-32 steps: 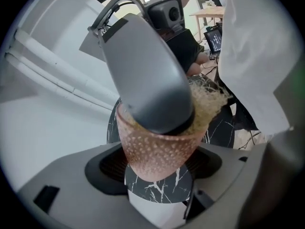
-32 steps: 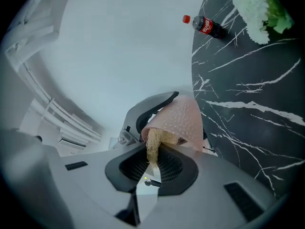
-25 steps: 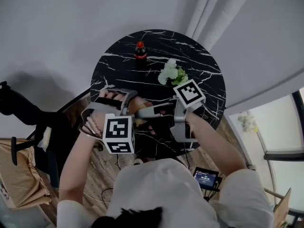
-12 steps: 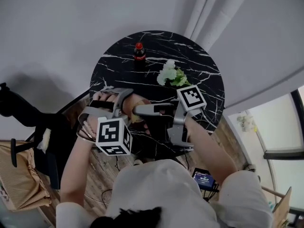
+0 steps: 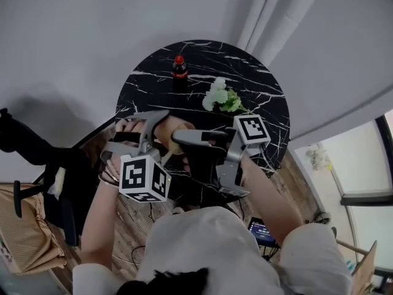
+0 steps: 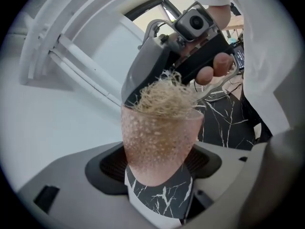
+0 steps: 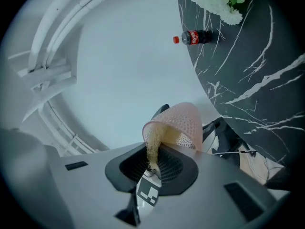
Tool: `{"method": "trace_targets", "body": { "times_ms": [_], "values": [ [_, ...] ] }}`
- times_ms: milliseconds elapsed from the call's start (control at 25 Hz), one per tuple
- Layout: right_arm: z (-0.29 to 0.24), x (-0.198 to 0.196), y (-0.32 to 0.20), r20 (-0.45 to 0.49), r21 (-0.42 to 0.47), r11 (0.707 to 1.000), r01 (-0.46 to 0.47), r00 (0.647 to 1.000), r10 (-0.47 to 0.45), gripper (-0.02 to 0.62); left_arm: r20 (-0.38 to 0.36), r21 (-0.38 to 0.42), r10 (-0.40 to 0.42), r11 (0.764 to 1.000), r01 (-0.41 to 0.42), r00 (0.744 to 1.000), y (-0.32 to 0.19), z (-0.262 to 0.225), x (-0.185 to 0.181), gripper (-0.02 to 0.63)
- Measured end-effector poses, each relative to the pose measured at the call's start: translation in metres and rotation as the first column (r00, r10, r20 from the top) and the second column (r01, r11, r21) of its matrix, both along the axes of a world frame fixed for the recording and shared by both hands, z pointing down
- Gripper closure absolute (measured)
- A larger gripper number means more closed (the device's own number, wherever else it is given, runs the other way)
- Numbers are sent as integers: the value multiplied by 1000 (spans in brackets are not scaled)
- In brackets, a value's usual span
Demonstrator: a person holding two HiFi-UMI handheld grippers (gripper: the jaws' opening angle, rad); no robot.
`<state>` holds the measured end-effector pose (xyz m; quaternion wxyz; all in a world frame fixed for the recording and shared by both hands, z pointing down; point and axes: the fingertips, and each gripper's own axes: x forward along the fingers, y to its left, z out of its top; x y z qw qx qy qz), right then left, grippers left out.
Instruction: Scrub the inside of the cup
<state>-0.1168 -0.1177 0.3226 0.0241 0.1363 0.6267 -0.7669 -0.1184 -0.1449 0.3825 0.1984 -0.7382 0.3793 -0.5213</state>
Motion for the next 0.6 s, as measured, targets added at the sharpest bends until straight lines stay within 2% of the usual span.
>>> {"method": "trace_targets", "body": {
  "times_ms": [320,600],
  "values": [
    [-21,1,-12,64,-147,984,-104,991,114,540,-88,143,-27,989,40,996,-7,-25,-3,250],
    [-30,5,-24,127,-287,944,-166,970,209,540,-156,217,-53,972,87,986,-11,-38,-4,250]
  ]
}}
